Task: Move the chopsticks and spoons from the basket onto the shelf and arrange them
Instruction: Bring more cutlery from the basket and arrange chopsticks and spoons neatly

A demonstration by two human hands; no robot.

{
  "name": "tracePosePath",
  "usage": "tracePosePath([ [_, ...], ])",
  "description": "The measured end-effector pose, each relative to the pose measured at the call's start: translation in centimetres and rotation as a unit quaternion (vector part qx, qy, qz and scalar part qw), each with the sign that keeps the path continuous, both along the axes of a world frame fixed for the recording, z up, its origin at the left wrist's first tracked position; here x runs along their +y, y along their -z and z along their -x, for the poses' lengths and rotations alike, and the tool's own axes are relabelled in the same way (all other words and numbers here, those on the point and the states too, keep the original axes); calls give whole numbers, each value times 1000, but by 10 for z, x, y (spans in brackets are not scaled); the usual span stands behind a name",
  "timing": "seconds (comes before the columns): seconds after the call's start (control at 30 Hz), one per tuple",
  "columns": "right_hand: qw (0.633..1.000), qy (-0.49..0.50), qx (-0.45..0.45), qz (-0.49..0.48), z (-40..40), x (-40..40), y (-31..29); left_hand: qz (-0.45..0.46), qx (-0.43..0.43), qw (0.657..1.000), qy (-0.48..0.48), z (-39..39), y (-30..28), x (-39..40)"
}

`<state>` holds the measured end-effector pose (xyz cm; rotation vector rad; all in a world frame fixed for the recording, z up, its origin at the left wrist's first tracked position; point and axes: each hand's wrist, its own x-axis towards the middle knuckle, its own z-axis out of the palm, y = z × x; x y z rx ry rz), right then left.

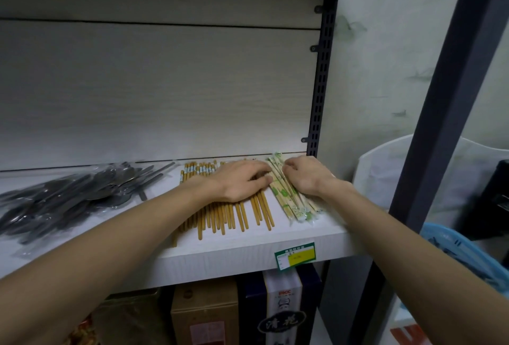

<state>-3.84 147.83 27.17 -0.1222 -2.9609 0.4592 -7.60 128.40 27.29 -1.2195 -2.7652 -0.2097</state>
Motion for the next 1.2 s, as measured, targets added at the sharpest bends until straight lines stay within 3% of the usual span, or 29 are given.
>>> tracePosePath([
  [0.07,1000,13,-11,-10,-2,-1,1,-9,37,999,-14,2,-2,2],
  [0.33,999,-10,35,11,-9,-1,3,17,47,997,-60,-3,2,9],
  [0.63,999,7,18,-44,-13,-4,-5,7,-55,998,-30,-6,-2,9],
  [0.83,992,11,14,-125,-18,-3,0,23,-37,997,-59,-4,2,10],
  [1.2,997,-27,24,-73,-20,0,1,2,-17,998,-58,-6,3,14],
])
